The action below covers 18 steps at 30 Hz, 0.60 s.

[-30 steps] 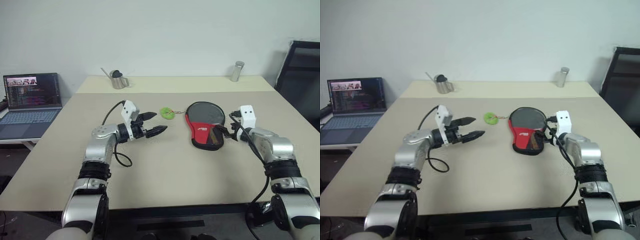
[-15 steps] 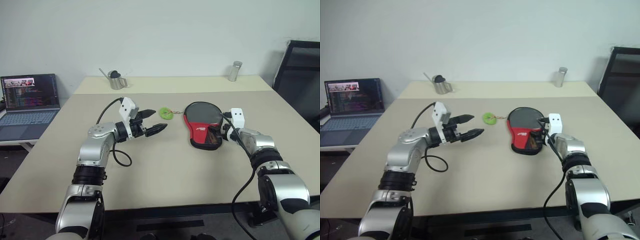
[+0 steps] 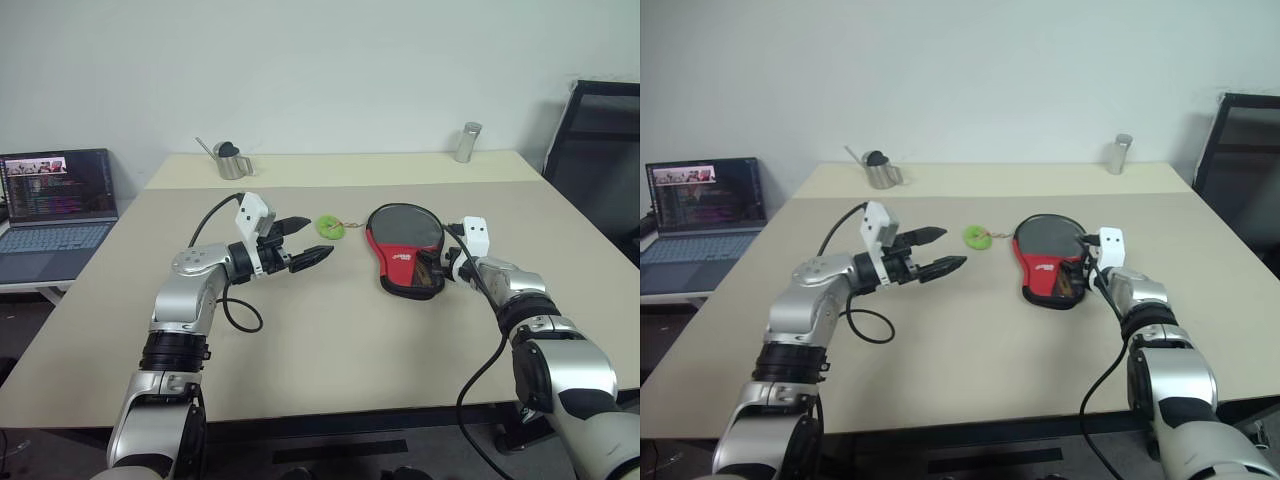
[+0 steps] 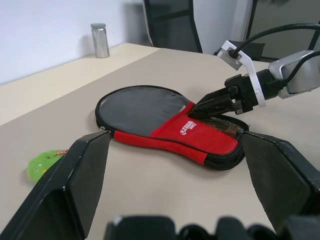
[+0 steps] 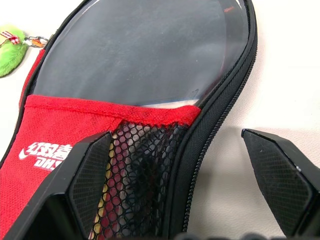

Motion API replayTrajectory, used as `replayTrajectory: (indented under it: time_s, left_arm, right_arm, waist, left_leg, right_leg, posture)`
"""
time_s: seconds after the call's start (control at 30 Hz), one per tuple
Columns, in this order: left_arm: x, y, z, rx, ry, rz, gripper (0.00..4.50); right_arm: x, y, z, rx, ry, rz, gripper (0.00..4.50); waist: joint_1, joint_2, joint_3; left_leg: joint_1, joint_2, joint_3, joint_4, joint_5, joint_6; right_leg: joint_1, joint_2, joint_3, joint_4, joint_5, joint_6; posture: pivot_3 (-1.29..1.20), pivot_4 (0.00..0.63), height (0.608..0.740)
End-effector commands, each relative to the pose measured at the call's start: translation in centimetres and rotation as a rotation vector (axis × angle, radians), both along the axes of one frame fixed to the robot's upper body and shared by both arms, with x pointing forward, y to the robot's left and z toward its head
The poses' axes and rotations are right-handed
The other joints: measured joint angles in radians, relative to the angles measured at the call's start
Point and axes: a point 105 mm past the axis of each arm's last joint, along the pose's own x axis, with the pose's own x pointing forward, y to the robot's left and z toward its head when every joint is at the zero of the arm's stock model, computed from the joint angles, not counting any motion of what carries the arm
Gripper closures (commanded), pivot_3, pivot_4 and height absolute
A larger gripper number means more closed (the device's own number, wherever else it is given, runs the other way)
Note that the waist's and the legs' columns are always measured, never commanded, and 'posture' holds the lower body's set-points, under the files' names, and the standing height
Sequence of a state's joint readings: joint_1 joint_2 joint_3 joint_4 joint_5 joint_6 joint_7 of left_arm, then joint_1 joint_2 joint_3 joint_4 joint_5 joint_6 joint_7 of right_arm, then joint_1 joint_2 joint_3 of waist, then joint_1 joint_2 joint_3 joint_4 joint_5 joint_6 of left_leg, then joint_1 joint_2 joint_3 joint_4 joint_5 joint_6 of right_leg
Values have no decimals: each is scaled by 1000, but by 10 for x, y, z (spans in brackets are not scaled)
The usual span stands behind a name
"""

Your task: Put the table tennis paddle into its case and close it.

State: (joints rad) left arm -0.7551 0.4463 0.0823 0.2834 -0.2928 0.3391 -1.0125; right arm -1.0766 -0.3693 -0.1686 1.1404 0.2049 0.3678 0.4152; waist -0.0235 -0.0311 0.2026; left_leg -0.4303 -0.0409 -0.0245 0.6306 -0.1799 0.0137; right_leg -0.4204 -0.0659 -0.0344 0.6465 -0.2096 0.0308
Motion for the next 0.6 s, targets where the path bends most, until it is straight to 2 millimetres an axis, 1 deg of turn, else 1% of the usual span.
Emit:
replayTrajectory:
  time_s: [0.03,0.07,0.1,0.2,0.3,0.47,0.6]
  left_arm:
    - [-5,-1,14,7,-58,-15,0]
    - [-5,-1,13,10,-56,-16,0]
    - [-5,-1,12,15,-55,-17,0]
    - [-6,-1,9,27,-51,-19,0]
    - [-7,0,7,31,-46,-19,0]
    - [-9,1,3,39,-38,-19,0]
    - [-10,3,0,46,-32,-18,0]
  right_arm:
    - [-3,6,-10,-22,42,32,399]
    - [-4,8,-13,-25,51,39,584]
    - [-5,10,-15,-27,58,46,895]
    - [-6,18,-18,-32,65,71,1853]
    - [-7,26,-20,-48,63,99,2917]
    - [-7,33,-24,-66,70,113,4463]
    - [-7,37,-24,-67,66,119,4463]
  waist:
    - [-1,0,0]
    - [-2,0,0]
    - [-3,0,0]
    - [-5,0,-1]
    - [-6,0,-1]
    - [-9,0,-1]
    - [-10,0,-2]
  left_leg:
    - [0,0,0,0,0,0]
    - [0,0,0,0,0,0]
    - [0,0,0,0,0,0]
    - [2,0,0,0,0,0]
    - [3,1,0,0,0,0]
    - [4,1,1,0,0,0]
    - [5,2,2,-1,0,0]
  right_leg:
    - [0,0,0,0,0,0]
    - [0,0,0,0,0,0]
    - [0,0,0,0,0,0]
    - [1,0,0,0,0,0]
    - [2,0,1,1,0,0]
    - [2,1,1,1,0,-1]
    - [2,2,2,1,0,-1]
  posture:
    - [0,150,740]
    - [0,150,740]
    - [0,150,740]
    - [0,150,740]
    - [0,150,740]
    - [0,150,740]
    - [0,150,740]
